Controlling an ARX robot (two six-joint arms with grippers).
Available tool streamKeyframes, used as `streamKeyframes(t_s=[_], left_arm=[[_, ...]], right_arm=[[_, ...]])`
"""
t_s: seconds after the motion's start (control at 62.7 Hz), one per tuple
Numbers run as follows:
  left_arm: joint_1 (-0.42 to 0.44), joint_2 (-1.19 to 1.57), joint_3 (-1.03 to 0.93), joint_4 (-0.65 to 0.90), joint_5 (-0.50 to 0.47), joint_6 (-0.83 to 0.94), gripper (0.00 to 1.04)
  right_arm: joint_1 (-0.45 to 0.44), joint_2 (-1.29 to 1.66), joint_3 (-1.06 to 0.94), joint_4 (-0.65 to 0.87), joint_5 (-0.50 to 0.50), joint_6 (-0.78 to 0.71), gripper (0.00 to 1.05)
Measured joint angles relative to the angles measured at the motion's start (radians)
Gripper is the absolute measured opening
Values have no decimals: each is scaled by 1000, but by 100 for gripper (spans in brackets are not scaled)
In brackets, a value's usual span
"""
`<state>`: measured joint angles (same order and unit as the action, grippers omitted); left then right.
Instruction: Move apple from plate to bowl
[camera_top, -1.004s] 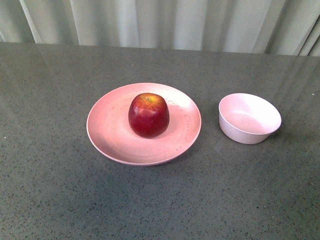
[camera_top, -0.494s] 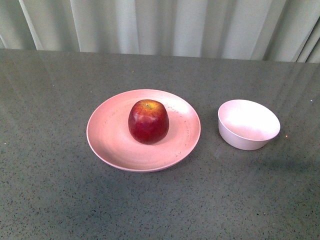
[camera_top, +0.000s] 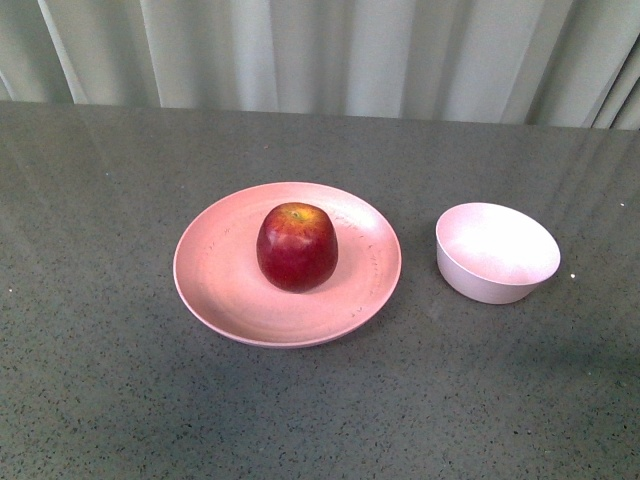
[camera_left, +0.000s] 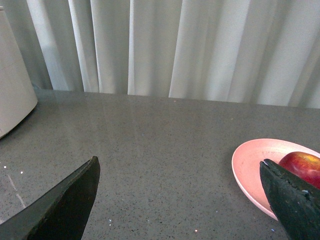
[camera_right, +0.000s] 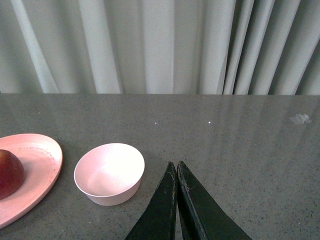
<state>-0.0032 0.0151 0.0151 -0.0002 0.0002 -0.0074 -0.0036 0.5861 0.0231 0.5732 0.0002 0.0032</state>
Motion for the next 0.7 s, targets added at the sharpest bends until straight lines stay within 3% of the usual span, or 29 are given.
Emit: streamKeyframes(t_s=[0.702], left_arm=[[0,0,0,0,0,0,96]], right_arm=[[0,-327,0,-314,0,0,2]])
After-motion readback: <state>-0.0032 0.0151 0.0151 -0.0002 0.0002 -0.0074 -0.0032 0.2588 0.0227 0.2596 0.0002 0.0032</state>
